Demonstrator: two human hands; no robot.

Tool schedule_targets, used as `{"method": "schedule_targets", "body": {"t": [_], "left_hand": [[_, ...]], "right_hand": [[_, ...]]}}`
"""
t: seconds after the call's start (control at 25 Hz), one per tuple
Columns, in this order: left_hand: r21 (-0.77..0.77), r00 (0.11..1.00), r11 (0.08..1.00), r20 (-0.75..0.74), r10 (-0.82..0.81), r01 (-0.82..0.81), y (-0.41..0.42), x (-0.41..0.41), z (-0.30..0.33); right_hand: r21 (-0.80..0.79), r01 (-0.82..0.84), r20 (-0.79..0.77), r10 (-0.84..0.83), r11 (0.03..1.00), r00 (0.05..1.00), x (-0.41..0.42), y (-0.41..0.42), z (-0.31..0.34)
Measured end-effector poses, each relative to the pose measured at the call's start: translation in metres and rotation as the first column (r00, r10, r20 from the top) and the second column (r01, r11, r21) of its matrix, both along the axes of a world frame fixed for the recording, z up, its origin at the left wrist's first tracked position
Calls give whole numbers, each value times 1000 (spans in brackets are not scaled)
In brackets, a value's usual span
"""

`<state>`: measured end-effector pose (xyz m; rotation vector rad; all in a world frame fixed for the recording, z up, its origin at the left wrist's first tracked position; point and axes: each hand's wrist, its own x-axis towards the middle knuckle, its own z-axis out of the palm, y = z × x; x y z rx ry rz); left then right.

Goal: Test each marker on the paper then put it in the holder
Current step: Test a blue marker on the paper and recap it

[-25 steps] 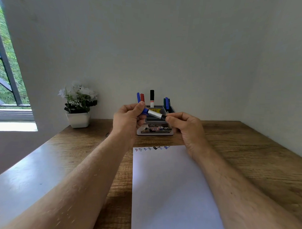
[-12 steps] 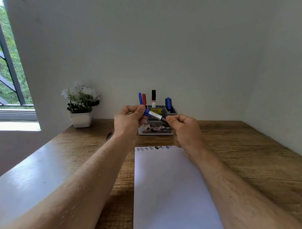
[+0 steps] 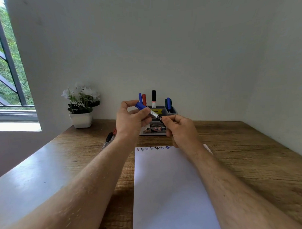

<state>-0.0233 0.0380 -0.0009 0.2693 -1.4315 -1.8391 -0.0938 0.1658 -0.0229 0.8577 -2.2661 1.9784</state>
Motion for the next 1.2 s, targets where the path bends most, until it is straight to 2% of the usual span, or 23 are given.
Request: {"method": "schedule_targets", "body": {"t": [0.12,0.24,0.36,0.52,0.76,1.0,1.2], "left_hand": [[-125,993,987,-87,85,-96,2,2,2],[-295,958,916,-168,231,-273,2,2,7],[-351,929,869,-254,270,-348,2,-7,19],[-453,919,810,-302,254,-373,0,-36,45],[-591,930,721,-172,325,-361,-7,-81,65],[-785,910,575,33,412,-232,-11,-108,42],[-839,862,521,140,487,-158,-15,-117,41]], "right_hand": [[17,191,-89,-189,981,978,-1,1,-3],[92,342,-230,-314,935,921,-5,9,-4],[197,362,-351,-279,911,894,-5,12,-7],[279,366,-412,-234,888,881,-4,8,-8],[386,406,-437,-223,828,871,-4,1,-6],[375,382,-439,-201,845,876,-6,-3,-8],[396,368,-433,-182,841,883,-8,-5,-8]]}}
